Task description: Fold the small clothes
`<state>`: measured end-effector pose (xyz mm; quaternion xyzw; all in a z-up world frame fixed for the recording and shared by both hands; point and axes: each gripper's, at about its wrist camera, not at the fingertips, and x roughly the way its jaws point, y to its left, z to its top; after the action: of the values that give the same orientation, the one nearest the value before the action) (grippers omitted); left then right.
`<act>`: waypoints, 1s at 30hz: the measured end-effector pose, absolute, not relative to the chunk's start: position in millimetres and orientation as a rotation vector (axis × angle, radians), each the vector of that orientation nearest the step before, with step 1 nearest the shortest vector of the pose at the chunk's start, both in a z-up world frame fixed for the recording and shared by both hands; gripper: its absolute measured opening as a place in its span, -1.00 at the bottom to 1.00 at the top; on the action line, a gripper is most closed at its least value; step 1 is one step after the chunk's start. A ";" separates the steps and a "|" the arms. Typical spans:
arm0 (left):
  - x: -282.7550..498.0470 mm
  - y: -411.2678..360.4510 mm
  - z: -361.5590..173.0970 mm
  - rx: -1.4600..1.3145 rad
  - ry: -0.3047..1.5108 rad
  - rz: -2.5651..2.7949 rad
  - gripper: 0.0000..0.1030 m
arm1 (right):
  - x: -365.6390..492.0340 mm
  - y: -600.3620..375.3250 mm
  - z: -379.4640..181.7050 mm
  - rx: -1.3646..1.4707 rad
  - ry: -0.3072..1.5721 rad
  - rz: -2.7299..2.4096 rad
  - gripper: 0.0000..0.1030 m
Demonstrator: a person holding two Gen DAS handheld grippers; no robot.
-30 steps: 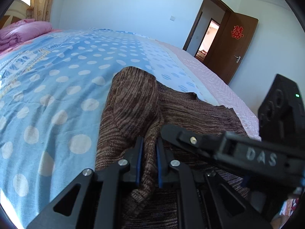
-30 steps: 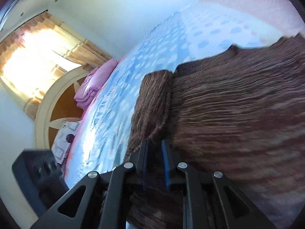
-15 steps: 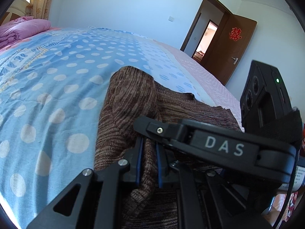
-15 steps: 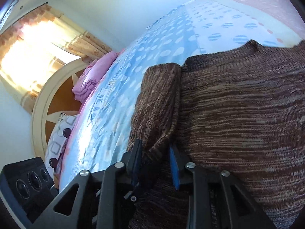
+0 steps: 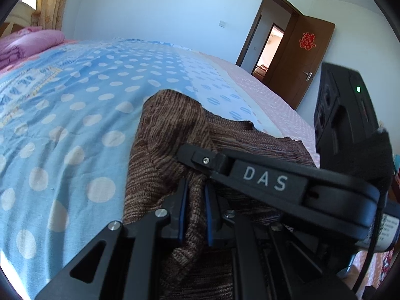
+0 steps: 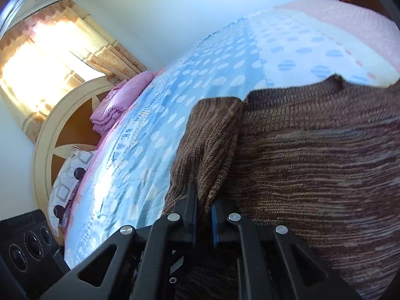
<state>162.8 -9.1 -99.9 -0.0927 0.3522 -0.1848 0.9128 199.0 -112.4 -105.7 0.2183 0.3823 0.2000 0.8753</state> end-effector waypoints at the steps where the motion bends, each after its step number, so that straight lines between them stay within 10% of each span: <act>1: 161.2 -12.2 -97.5 -0.179 0.719 -0.385 -0.73 | 197.9 -113.8 -100.9 0.435 0.791 0.416 -0.85; 15: 152.5 -129.9 -37.3 -0.182 0.655 -0.614 -0.73 | 169.4 -217.1 -7.0 0.054 0.729 0.276 -0.85; 24: 141.8 -204.5 -101.6 -0.111 0.876 -0.645 -0.71 | 150.6 -309.3 -94.2 0.155 0.898 0.166 -0.83; 30: 107.3 -183.2 -83.9 -0.012 0.832 -0.726 -0.15 | 122.8 -344.2 -104.3 0.416 0.856 0.159 -0.68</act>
<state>107.3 -183.2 -83.9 -0.0058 0.3953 -0.3448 0.8514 122.8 -344.2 -104.3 0.2000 0.4115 0.0765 0.8859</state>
